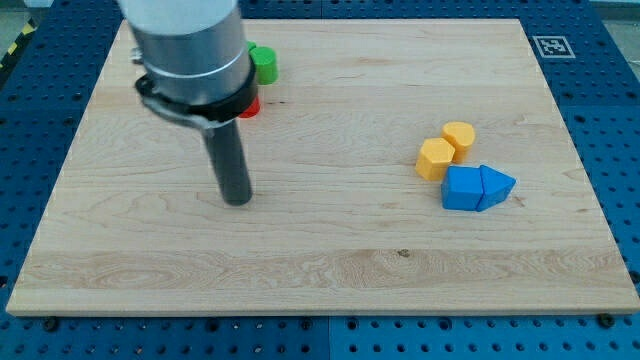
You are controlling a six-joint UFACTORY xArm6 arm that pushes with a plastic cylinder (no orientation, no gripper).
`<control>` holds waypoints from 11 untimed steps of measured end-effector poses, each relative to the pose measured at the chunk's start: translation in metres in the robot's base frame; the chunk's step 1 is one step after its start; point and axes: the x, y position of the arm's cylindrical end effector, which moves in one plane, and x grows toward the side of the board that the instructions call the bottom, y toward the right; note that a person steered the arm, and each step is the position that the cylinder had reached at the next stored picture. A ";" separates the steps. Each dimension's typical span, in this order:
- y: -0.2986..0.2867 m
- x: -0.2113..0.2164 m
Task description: Point your arm closer to the green circle and red circle
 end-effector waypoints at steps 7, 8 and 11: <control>0.100 -0.107; 0.100 -0.127; 0.063 -0.150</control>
